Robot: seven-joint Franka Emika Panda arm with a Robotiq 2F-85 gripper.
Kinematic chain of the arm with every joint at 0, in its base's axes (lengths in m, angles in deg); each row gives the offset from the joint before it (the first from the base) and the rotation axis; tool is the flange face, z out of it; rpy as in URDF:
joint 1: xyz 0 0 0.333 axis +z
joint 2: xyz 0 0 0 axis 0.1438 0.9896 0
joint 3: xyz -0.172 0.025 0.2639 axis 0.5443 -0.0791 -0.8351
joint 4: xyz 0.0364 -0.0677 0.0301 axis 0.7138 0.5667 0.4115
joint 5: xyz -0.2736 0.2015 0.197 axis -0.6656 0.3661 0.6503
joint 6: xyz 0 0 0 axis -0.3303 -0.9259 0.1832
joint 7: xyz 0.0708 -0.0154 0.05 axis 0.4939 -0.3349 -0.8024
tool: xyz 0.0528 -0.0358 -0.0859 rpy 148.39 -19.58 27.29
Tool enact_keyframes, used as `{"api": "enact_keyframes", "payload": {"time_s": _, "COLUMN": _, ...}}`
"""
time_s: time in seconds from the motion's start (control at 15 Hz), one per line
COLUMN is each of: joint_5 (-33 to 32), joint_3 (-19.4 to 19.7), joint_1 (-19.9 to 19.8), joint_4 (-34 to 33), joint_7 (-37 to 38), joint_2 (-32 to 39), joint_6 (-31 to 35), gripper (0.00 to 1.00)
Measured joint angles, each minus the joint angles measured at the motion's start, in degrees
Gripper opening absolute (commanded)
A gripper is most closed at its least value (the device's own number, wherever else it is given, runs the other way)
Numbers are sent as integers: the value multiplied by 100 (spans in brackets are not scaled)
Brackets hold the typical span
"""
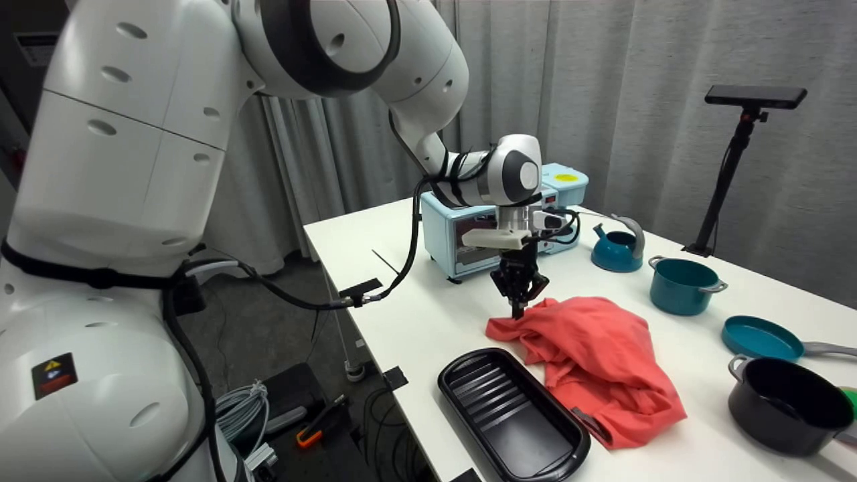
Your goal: Unfold the shirt
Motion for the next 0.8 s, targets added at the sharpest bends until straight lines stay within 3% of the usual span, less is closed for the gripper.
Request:
{"api": "enact_keyframes", "payload": {"time_s": 0.4, "joint_5": -240, "joint_3": 335, "joint_1": -18, "joint_4": 99, "joint_7": 351, "joint_2": -392, "joint_6": 155, "gripper": 0}}
{"api": "enact_keyframes", "payload": {"time_s": 0.8, "joint_5": -1103, "joint_3": 940, "joint_1": -67, "joint_4": 576, "joint_7": 1590, "joint_2": -1259, "joint_6": 392, "gripper": 0}}
